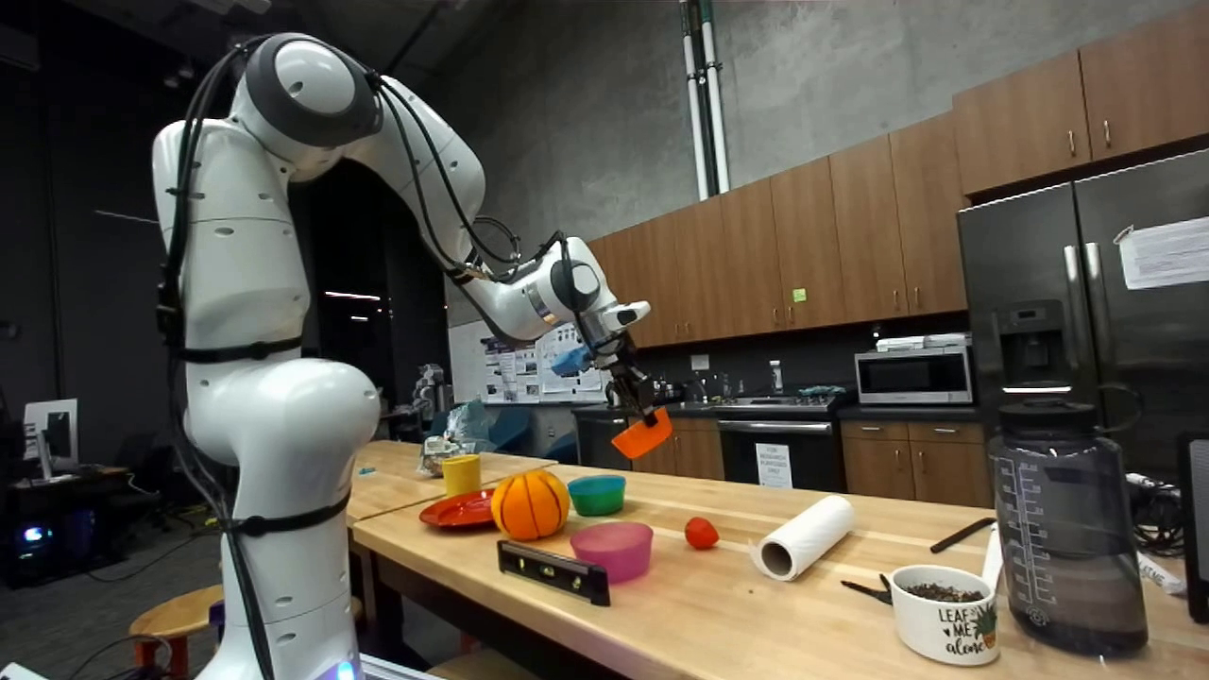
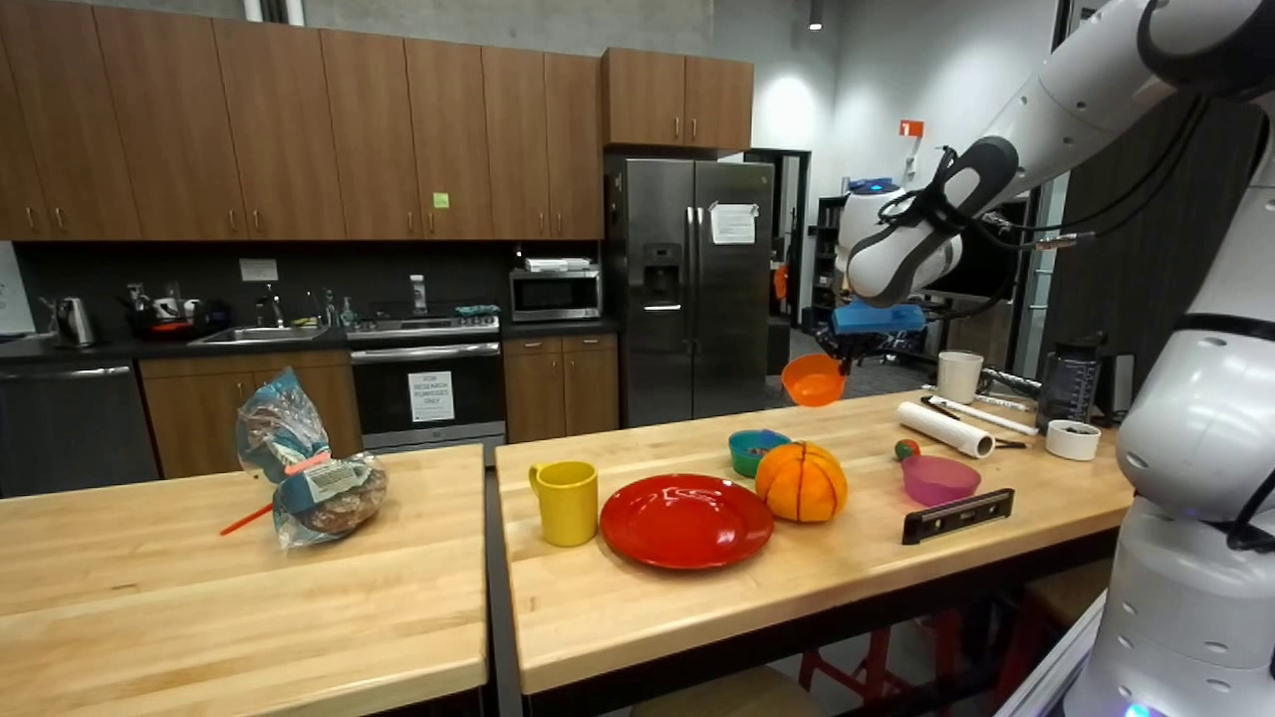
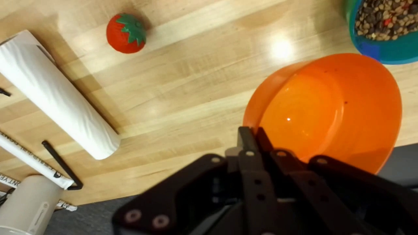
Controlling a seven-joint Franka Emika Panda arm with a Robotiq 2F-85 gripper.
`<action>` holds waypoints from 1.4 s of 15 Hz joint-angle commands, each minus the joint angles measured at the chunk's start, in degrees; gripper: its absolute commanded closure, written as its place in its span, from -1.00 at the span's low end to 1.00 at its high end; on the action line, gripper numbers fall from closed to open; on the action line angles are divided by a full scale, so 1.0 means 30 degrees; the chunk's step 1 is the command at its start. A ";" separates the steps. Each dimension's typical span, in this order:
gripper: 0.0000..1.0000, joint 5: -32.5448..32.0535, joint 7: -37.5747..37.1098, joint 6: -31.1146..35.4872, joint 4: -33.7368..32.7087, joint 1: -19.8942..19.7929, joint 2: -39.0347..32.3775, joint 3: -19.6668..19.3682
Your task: Pour the objects in the orange bowl into the green bowl.
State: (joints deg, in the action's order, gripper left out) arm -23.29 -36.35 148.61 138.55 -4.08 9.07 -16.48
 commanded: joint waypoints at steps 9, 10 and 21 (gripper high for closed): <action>0.98 0.6350 0.7452 -0.3182 -0.4763 -0.2364 -0.5601 0.0798; 0.98 0.7000 0.8176 -0.3478 -0.5113 -0.2467 -0.6005 0.0823; 0.98 1.0596 1.3808 -0.5589 -0.7851 -0.4317 -0.9073 0.1086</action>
State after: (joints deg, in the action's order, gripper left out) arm 5.81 0.33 134.70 117.84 -14.43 -16.14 -14.53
